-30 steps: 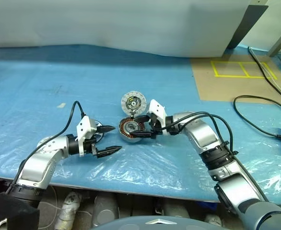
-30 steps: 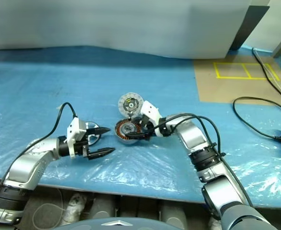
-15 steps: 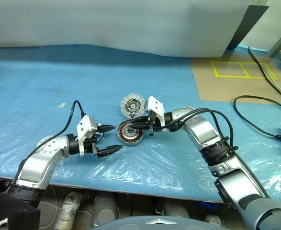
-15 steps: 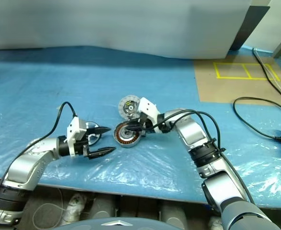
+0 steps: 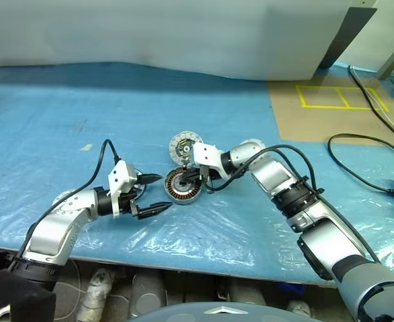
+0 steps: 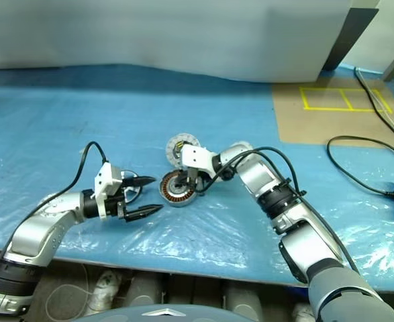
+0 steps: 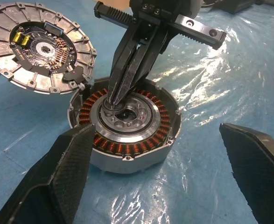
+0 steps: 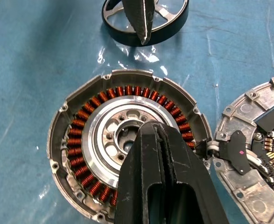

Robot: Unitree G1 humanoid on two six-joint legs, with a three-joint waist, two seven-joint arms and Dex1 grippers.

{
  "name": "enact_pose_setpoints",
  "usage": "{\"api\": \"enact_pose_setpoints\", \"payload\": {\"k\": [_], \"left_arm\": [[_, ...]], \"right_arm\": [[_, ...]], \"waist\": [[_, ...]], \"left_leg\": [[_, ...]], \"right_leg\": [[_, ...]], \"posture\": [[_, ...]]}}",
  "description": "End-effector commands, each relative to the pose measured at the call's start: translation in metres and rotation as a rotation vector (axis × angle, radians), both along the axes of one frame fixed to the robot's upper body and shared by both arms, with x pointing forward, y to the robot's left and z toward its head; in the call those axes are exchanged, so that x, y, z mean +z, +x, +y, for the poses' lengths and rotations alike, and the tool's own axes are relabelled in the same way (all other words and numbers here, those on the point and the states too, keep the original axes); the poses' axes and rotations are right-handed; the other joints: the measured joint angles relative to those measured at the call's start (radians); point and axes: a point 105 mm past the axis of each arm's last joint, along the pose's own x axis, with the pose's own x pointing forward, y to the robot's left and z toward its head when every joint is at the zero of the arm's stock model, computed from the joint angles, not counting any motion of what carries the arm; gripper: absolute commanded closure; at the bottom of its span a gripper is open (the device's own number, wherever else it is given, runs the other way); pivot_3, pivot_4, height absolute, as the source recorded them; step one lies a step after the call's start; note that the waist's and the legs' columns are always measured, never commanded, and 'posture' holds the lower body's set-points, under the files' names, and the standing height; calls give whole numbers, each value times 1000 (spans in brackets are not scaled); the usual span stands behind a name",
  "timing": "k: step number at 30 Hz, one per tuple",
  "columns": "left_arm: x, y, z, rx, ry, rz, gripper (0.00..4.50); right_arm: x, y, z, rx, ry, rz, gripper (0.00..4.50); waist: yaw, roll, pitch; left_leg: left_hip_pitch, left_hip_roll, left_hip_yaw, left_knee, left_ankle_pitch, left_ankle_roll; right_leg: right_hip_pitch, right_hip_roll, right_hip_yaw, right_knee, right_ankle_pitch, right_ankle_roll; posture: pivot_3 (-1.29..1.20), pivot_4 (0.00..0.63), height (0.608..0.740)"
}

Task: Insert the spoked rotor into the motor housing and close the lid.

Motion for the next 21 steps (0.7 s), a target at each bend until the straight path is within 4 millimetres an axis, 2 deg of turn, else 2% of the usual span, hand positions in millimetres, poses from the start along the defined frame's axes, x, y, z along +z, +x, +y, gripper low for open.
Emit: {"api": "enact_pose_setpoints", "payload": {"k": [1, 4, 10, 18, 21], "left_arm": [[8, -2, -5, -13, -17, -33, 0], [6, -1, -4, -7, -17, -32, 0], [2, 1, -2, 1, -20, -31, 0], [0, 2, -2, 4, -22, -29, 0], [-1, 2, -2, 3, -21, -30, 0]], "right_arm": [[11, 5, 5, 46, -13, -66, 4483], [9, 6, 4, 73, -52, -92, 4483], [0, -9, 7, 167, -95, -79, 4483], [-2, -14, 10, 202, -114, -84, 4483], [-3, -10, 9, 184, -116, -93, 4483]], "waist": [[0, 0, 0], [0, 0, 0], [0, 0, 0], [0, 0, 0], [0, 0, 0]], "left_leg": [[0, 0, 0, 0, 0, 0], [0, 0, 0, 1, 0, 0], [0, 0, 0, 1, 0, 0], [0, 1, 0, 1, 0, 0], [0, 1, 0, 2, 0, 0]], "right_leg": [[0, 0, 0, 0, 0, 0], [0, 0, 0, 0, 0, 0], [0, 0, 0, 1, 0, 0], [0, 0, 0, 1, 0, 0], [0, 0, 0, 1, 0, 0]], "posture": [[0, 150, 740], [0, 150, 740], [0, 150, 740], [0, 150, 740], [0, 150, 740]]}}
